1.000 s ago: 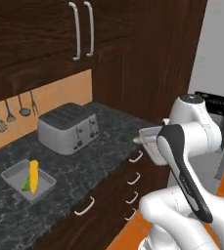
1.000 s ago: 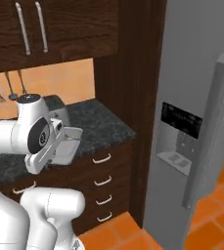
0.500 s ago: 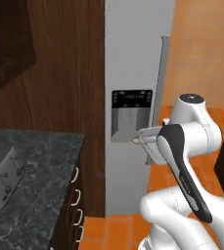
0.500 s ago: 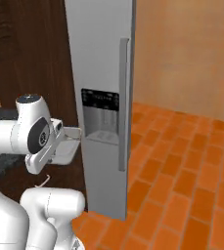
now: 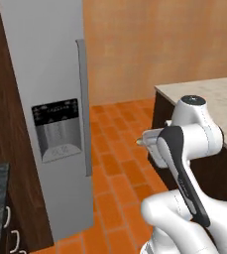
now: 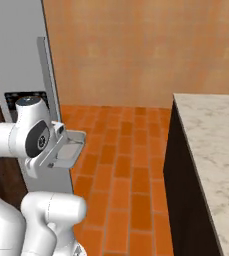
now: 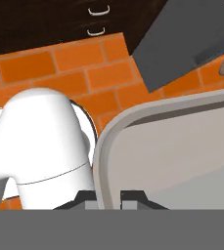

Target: Take the meat container that has the fish and place it on the second highest rack of the freezer. Then take the vegetable container that has the lemon wedge and corn and place it on the highest rack of the freezer.

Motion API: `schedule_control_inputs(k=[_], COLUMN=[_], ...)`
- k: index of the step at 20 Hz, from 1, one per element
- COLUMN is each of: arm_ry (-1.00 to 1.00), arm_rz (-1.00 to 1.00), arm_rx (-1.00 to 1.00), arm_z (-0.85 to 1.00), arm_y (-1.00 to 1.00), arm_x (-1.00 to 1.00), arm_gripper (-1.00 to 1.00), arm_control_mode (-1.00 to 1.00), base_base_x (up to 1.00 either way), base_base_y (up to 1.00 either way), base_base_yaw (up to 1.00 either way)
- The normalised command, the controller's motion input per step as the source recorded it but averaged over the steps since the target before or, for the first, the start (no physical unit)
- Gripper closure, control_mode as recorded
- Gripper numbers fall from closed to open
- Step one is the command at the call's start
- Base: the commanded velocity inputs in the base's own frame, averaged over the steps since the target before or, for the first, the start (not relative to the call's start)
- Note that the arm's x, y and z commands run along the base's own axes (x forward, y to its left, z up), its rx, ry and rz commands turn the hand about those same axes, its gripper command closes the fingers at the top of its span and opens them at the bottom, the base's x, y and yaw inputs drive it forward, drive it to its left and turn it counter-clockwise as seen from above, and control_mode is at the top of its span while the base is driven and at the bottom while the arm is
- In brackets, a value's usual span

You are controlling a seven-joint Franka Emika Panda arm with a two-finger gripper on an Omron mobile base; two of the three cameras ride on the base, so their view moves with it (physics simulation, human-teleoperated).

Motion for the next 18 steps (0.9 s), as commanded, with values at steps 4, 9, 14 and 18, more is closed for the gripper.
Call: schedule_control_inputs(k=[4,9,14,18], arm_ry=[0.0,0.0,0.0,0.0], arm_rz=[0.0,0.0,0.0,0.0], arm_rx=[0.0,0.0,0.0,0.0], arm_z=[0.0,0.0,0.0,0.0], arm_y=[0.0,0.0,0.0,0.0], arm_x=[0.0,0.0,0.0,0.0], arm_gripper=[1.0,1.0,1.0,1.0], arm_control_mode=[1.0,1.0,1.0,1.0], base_base_x=[0.26,0.6,0.82,0.82], base_base_y=[-0.61,-0.29,-0.29,-0.53], base_base_yaw=[-0.03,0.1,0.1,0.06])
